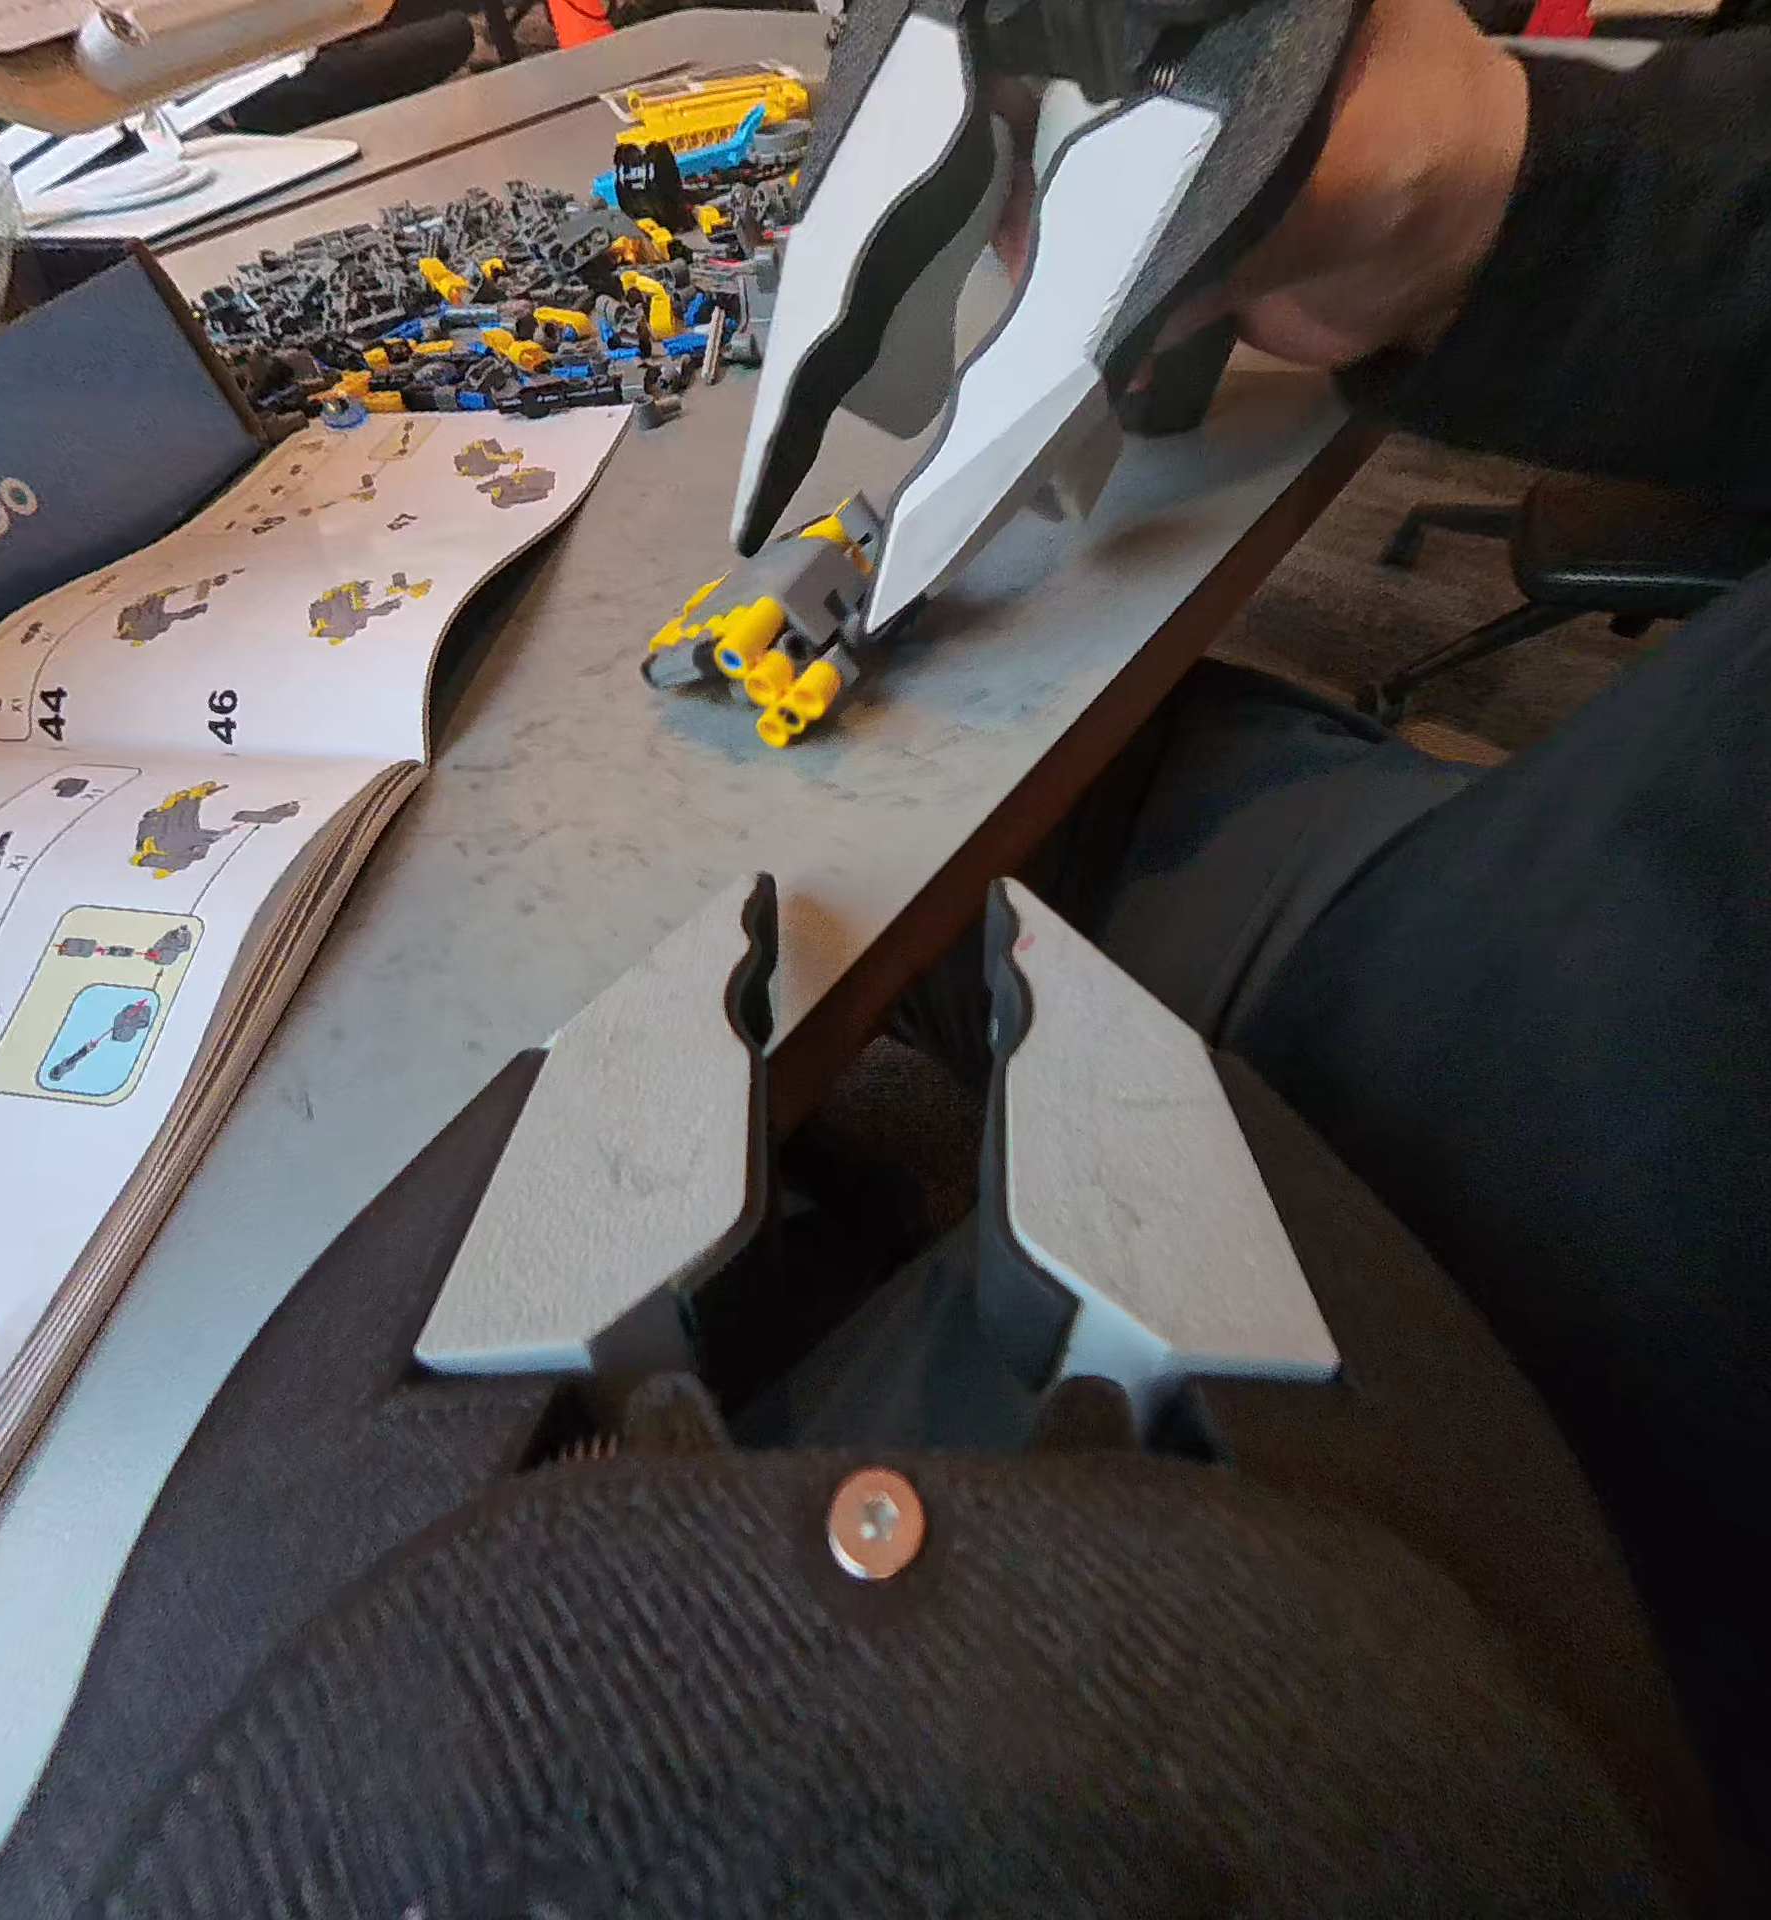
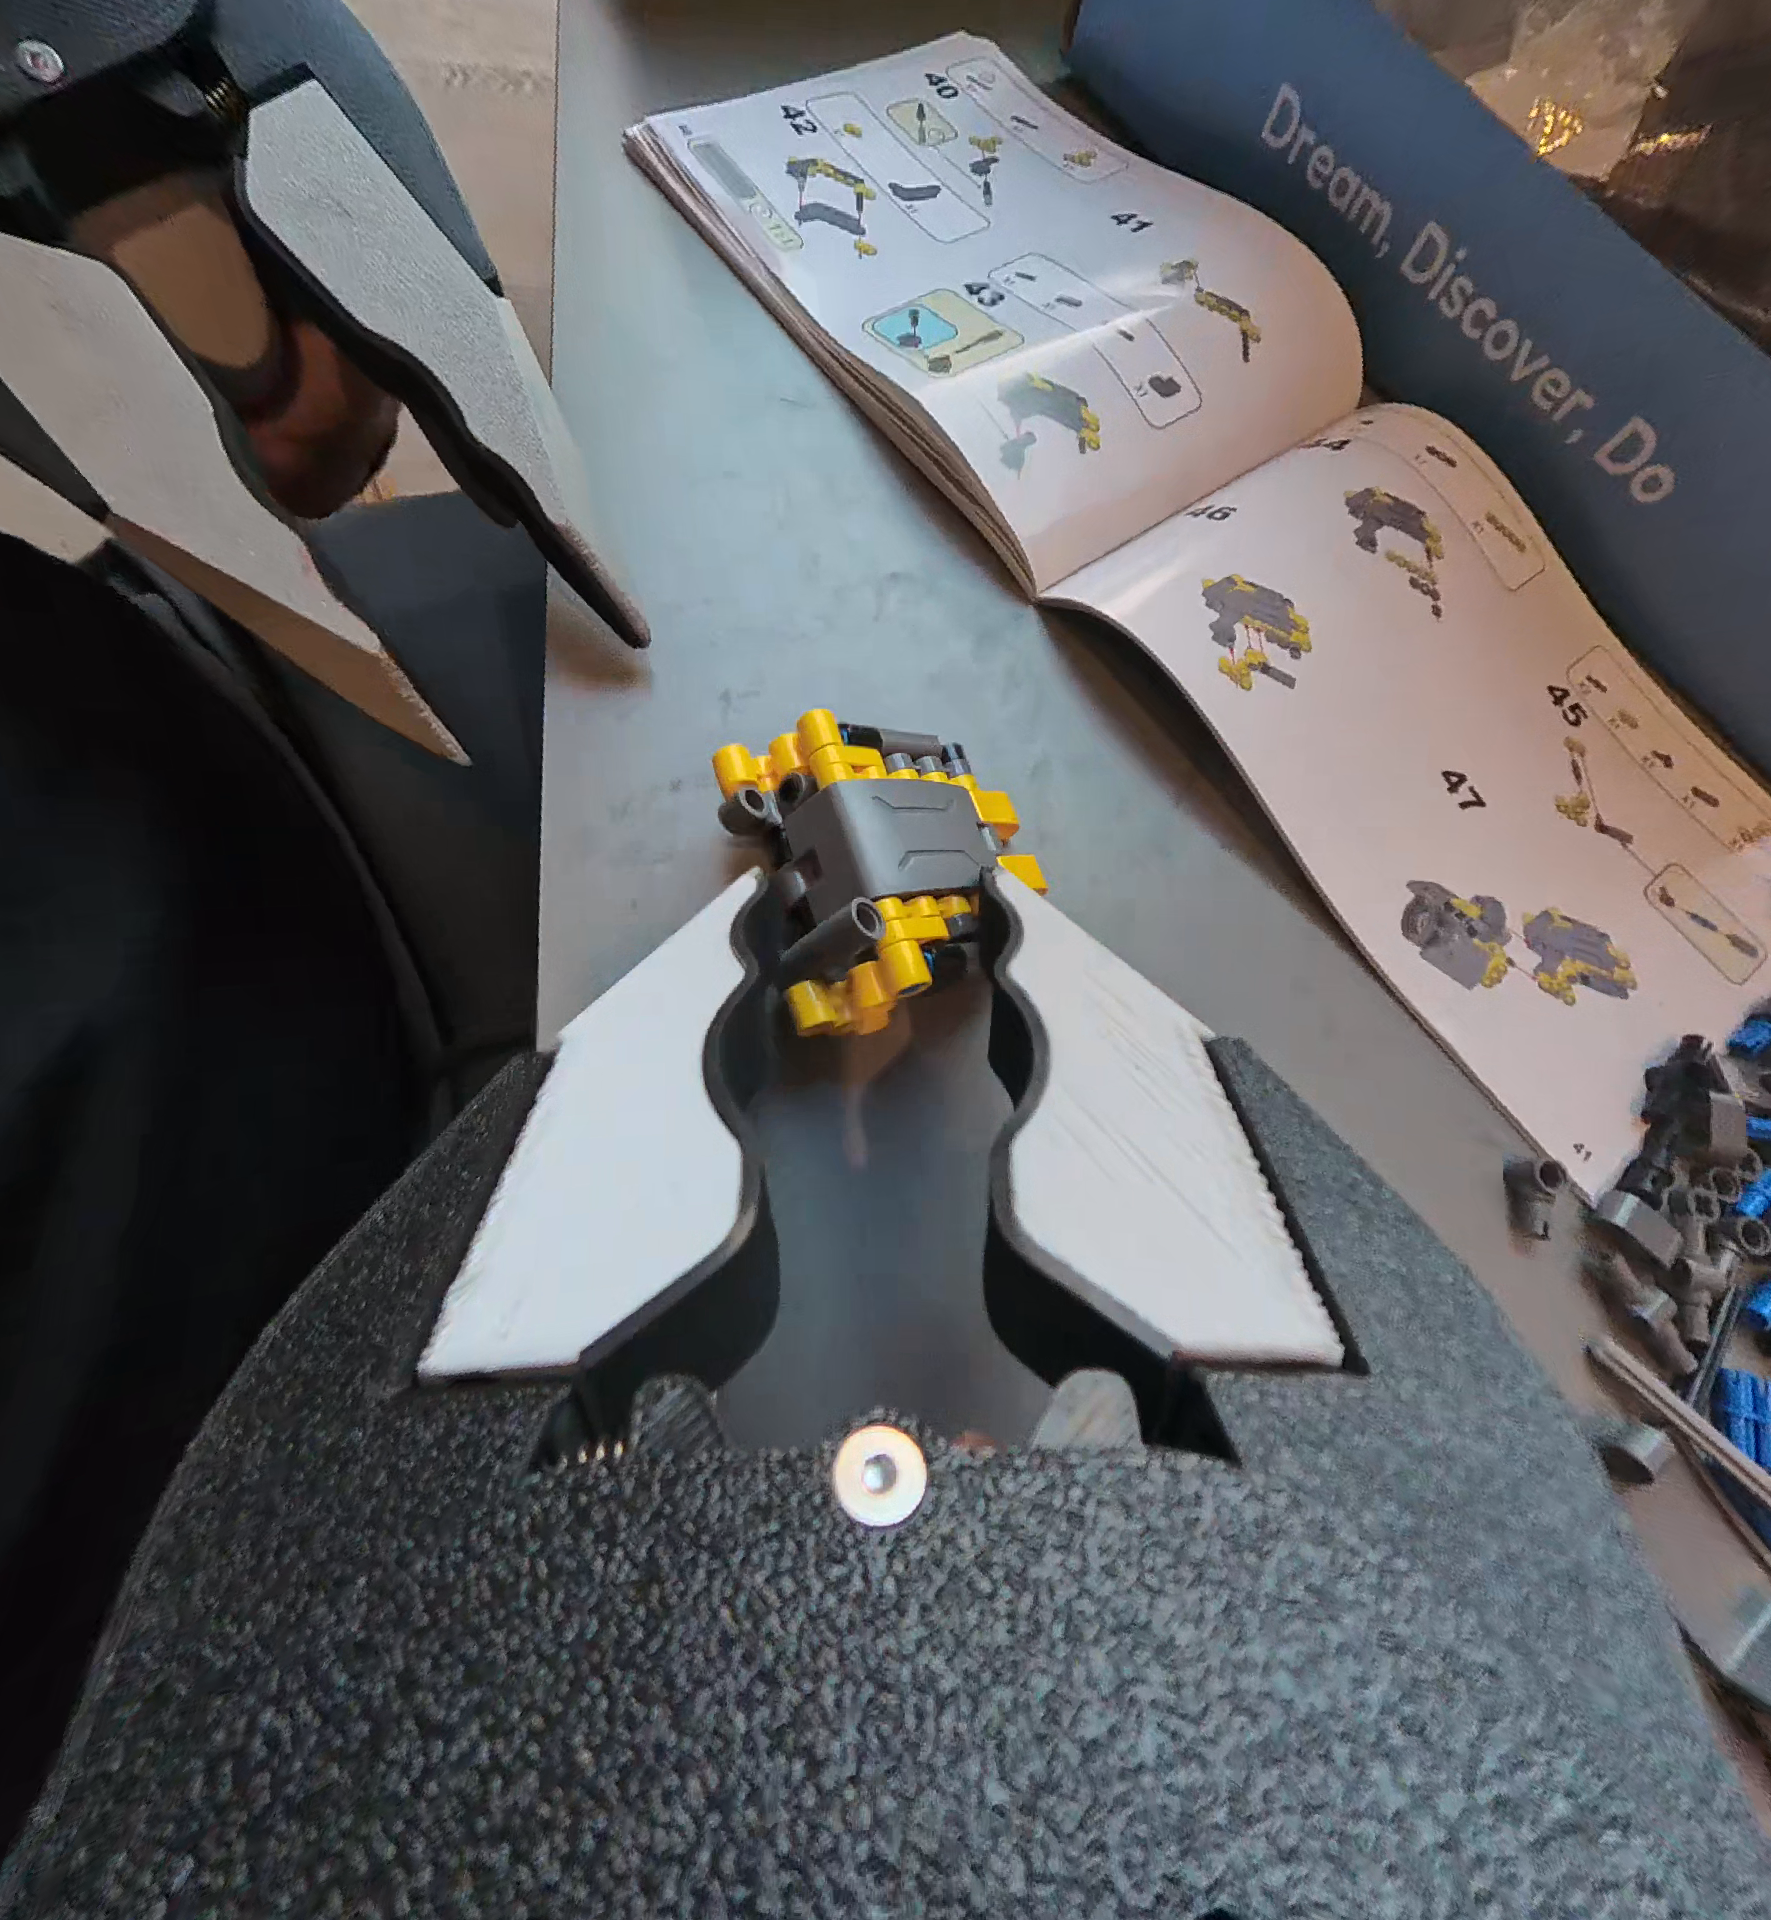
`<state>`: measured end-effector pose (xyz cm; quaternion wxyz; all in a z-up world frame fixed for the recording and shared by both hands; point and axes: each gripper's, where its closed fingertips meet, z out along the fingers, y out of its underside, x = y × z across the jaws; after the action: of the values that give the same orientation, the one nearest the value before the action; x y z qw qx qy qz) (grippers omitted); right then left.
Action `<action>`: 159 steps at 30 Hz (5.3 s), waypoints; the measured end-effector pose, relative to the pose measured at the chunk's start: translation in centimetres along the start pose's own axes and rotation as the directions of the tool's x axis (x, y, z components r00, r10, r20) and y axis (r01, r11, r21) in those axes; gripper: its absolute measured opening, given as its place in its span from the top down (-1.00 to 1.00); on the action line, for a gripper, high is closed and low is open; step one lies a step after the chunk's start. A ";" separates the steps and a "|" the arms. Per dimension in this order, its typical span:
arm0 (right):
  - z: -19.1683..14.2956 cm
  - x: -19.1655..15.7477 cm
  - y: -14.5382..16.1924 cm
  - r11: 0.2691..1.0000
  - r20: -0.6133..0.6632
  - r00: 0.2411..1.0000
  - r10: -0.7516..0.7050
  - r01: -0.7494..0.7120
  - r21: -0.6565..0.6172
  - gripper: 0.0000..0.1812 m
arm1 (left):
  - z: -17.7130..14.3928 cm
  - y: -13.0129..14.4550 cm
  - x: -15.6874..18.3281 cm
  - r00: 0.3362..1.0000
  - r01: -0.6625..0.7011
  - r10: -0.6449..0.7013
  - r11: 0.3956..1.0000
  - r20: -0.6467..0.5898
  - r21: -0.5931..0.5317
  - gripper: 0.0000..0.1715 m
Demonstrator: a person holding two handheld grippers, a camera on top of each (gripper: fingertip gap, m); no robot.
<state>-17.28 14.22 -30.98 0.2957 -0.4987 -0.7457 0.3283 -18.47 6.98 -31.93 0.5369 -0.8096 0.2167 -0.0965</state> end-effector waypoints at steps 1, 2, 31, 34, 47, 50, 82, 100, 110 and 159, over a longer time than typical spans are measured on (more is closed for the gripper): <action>0.2 0.0 -0.3 1.000 -0.008 1.000 0.000 0.000 0.007 0.60 | -0.1 -0.1 0.0 1.000 0.006 -0.006 1.000 -0.008 0.009 0.56; 0.4 -0.1 -0.5 1.000 -0.014 1.000 0.000 0.000 0.011 0.60 | -0.2 -0.3 -0.1 1.000 0.015 -0.015 1.000 -0.017 0.018 0.56; 0.5 0.0 -0.6 0.979 0.019 0.979 0.202 -0.202 0.017 0.42 | -2.6 -1.1 -1.0 0.985 0.144 -0.133 0.984 -0.107 0.100 0.53; 0.0 -0.4 -0.8 0.980 -0.002 0.981 0.192 -0.192 0.043 0.43 | -2.5 -1.0 -1.1 0.984 0.151 -0.140 0.983 -0.108 0.101 0.53; -3.0 2.1 -2.9 0.919 -0.029 0.957 0.290 -0.270 0.289 0.47 | -2.0 -0.7 -1.3 0.981 0.167 -0.157 0.982 -0.115 0.091 0.54; -2.8 2.0 -2.8 0.922 -0.028 0.957 0.288 -0.270 0.277 0.42 | -1.9 -0.7 -1.2 0.979 0.175 -0.163 0.980 -0.124 0.091 0.54; -2.1 1.6 -2.4 0.944 -0.036 0.966 0.256 -0.241 0.227 0.41 | -2.0 -0.7 -1.1 0.979 0.171 -0.159 0.981 -0.130 0.091 0.55; -2.4 1.9 -2.6 0.940 -0.060 0.965 0.255 -0.233 0.248 0.42 | -2.0 -0.7 -0.6 0.978 0.164 -0.151 0.983 -0.141 0.086 0.56; -4.9 8.8 -1.2 0.954 -0.471 0.833 0.292 -0.219 0.205 0.55 | -2.1 -0.8 -0.4 0.982 0.143 -0.131 0.986 -0.136 0.083 0.56; -8.6 16.8 7.7 0.754 -0.469 0.815 0.340 -0.534 -0.382 0.86 | -1.9 -0.5 0.1 0.977 0.152 -0.141 0.987 -0.162 0.053 0.56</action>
<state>-11.98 33.86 -29.89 0.2055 -0.7733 -0.5937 0.0853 -19.00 5.50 -30.75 0.5353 -0.7954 0.1951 -0.2067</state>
